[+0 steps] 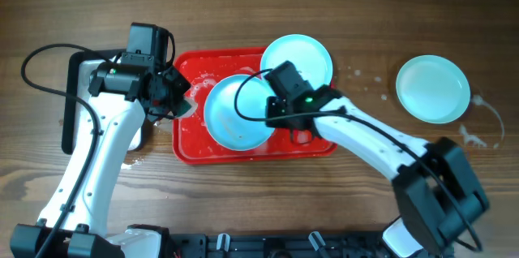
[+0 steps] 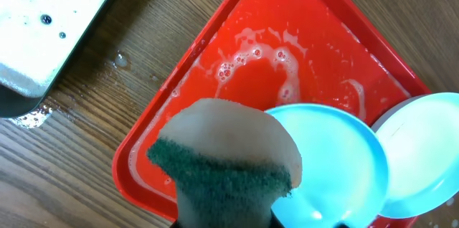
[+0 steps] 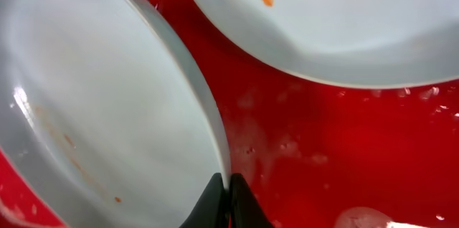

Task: Clean dirty plates on tray and stack at the side
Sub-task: 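Move the right gripper back and grasp the lower plate's rim, then bring the left-held sponge onto the plate held by the right gripper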

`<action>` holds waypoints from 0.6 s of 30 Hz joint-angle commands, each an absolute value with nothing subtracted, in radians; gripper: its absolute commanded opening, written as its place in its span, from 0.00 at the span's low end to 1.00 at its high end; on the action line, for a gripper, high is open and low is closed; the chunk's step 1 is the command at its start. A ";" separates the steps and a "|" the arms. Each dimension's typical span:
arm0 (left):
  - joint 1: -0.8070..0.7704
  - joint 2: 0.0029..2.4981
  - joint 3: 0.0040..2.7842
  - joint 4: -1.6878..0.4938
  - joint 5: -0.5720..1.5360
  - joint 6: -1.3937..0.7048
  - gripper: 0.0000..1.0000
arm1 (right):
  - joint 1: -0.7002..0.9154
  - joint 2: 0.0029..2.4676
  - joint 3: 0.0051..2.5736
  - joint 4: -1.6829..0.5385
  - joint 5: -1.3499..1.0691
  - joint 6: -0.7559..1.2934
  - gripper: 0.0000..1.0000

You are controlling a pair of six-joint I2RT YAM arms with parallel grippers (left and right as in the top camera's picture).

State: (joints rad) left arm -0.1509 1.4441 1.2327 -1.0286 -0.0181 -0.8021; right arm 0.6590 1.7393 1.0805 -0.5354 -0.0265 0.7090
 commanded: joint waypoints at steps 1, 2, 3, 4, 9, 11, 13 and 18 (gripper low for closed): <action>-0.155 1.454 1.231 -1.029 -0.028 -0.789 0.04 | 0.685 1.803 1.116 -0.537 0.021 0.847 0.05; -0.155 1.454 1.222 -1.028 -0.028 -0.790 0.04 | 0.694 1.819 1.116 -0.535 0.012 0.863 0.04; -0.155 1.454 1.216 -1.025 -0.028 -0.790 0.04 | 0.700 1.826 1.116 -0.532 0.002 0.868 0.04; -0.155 1.454 1.211 -1.024 -0.028 -0.790 0.04 | 0.705 1.826 1.116 -0.526 -0.009 0.867 0.12; -0.155 1.455 1.210 -1.011 -0.028 -0.790 0.04 | 0.730 1.826 1.116 -0.537 -0.083 0.868 0.31; -0.155 1.455 1.210 -1.007 -0.027 -0.790 0.04 | 0.739 1.826 1.116 -0.538 -0.065 0.867 0.33; -0.155 1.455 1.210 -1.007 -0.028 -0.790 0.04 | 0.738 1.825 1.122 -0.524 -0.008 0.852 0.36; -0.155 1.455 1.210 -1.007 -0.028 -0.790 0.04 | 0.737 1.826 1.145 -0.434 0.099 0.665 0.57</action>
State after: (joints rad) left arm -0.1509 1.4441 1.2201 -1.0092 -0.0181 -0.8021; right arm 0.7361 1.8160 1.1049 -0.4805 0.0044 0.7914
